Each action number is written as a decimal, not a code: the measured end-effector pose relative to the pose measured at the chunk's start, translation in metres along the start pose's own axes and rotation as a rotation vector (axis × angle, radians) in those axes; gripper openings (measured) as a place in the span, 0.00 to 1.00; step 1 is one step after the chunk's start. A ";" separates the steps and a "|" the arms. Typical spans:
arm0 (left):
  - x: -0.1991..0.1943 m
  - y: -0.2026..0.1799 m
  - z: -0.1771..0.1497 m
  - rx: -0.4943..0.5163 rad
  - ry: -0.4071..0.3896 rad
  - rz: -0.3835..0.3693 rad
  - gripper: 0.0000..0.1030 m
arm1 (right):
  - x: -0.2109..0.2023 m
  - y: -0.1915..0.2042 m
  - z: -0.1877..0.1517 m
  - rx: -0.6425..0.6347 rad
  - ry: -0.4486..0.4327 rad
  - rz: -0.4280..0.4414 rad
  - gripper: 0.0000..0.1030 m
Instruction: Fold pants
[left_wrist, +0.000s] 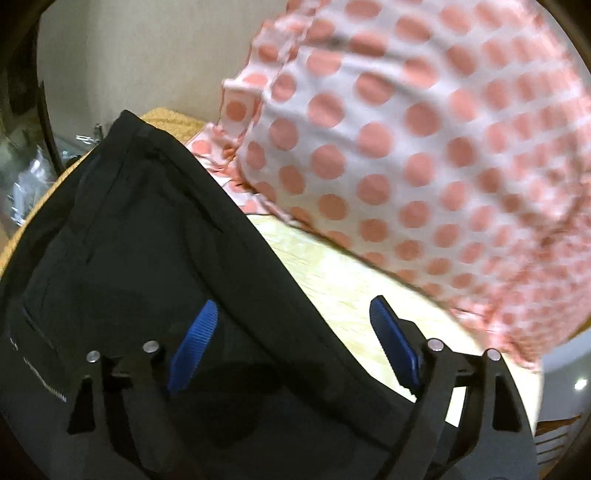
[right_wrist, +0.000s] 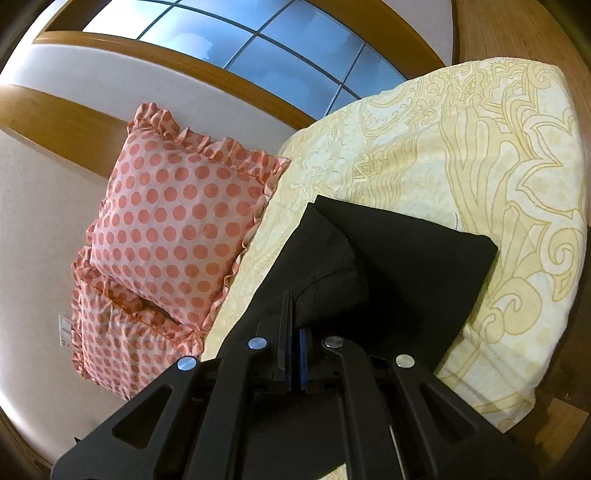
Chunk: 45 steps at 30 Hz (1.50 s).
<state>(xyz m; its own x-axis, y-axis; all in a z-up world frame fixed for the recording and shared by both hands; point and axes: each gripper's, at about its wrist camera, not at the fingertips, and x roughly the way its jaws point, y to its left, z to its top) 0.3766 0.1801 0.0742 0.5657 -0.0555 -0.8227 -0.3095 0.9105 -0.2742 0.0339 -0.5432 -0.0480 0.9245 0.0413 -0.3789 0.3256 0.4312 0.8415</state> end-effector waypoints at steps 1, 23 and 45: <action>0.011 -0.001 0.005 0.003 0.023 0.046 0.73 | 0.000 0.000 0.000 -0.001 0.002 0.000 0.02; -0.162 0.159 -0.248 -0.187 -0.181 -0.073 0.10 | -0.006 -0.013 0.006 -0.069 -0.014 -0.092 0.03; -0.154 0.173 -0.276 -0.181 -0.190 -0.094 0.16 | -0.011 -0.021 0.003 -0.152 0.023 -0.174 0.03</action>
<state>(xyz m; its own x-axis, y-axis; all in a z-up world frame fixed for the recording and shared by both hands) 0.0252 0.2326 0.0158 0.7264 -0.0425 -0.6860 -0.3708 0.8161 -0.4433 0.0175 -0.5555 -0.0603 0.8519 -0.0259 -0.5231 0.4444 0.5642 0.6959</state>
